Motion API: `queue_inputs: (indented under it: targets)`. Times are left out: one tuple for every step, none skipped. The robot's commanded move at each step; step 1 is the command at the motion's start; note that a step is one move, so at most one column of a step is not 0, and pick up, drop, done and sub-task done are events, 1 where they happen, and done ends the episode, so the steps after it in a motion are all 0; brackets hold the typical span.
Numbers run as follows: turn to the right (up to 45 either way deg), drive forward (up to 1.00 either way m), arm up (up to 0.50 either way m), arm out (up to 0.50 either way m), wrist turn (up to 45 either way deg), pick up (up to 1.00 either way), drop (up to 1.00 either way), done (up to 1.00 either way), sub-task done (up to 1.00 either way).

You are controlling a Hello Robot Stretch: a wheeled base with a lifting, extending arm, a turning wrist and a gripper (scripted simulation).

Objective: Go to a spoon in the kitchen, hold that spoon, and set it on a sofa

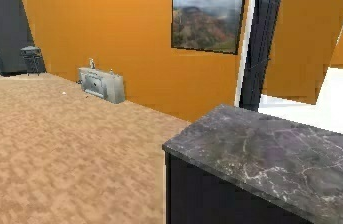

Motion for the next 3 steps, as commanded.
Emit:
queue_inputs:
  targets:
    - [-3.0,0.00,0.00,0.00,0.0,0.00,0.00,0.00,0.00]
    - [45.0,0.00,0.00,0.00,0.0,0.00,0.00,0.00,0.00]
    - [45.0,0.00,0.00,0.00,0.0,0.00,0.00,0.00,0.00]
